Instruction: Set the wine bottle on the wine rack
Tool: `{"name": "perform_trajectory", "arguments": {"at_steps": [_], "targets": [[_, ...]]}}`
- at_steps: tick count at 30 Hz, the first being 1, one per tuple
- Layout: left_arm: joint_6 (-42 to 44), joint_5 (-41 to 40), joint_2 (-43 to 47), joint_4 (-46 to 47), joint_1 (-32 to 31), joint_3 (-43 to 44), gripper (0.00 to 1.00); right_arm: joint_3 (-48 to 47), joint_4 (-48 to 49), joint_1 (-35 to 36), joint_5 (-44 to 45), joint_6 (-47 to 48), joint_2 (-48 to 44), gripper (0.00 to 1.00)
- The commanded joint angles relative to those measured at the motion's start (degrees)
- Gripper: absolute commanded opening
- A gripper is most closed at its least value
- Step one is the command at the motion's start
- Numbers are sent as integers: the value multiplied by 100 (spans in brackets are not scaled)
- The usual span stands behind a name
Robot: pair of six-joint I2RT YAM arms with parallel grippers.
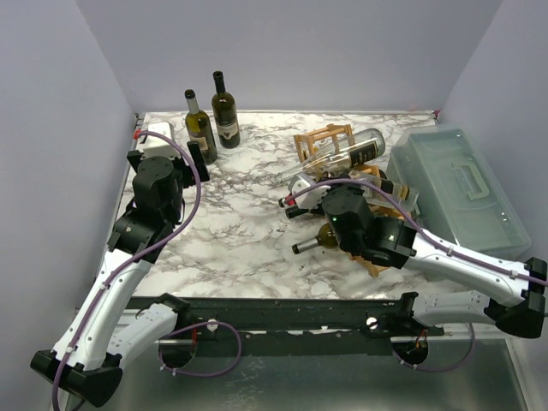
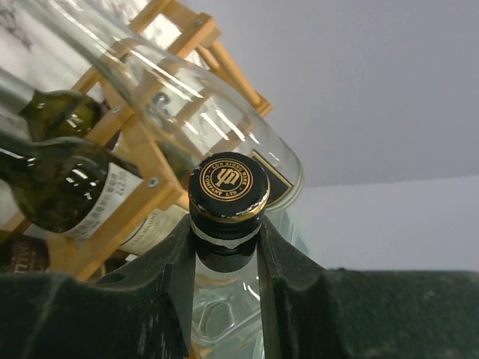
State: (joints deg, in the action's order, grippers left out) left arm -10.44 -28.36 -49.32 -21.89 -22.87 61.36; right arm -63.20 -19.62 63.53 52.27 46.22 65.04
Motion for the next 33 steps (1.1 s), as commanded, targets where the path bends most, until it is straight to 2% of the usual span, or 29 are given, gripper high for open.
{"name": "perform_trajectory", "arguments": {"at_steps": [1, 5, 22, 25, 29, 33], "targets": [[-77, 138, 0, 130, 46, -28, 99, 22, -95, 395, 416, 59, 273, 1], [-77, 123, 61, 132, 57, -28, 99, -140, -777, 488, 543, -506, 868, 0], [-73, 122, 81, 129, 57, -28, 99, -264, -1672, 1193, 852, -1451, 1827, 0], [-81, 151, 47, 119, 63, -19, 99, -378, -1611, 1203, 1030, -1460, 1803, 1], [-91, 174, 46, 132, 77, -24, 99, -407, -722, 1200, 1240, -757, 1666, 1], [-90, 166, 71, 123, 94, -27, 99, -677, -809, 1206, 1134, -637, 1940, 1]]}}
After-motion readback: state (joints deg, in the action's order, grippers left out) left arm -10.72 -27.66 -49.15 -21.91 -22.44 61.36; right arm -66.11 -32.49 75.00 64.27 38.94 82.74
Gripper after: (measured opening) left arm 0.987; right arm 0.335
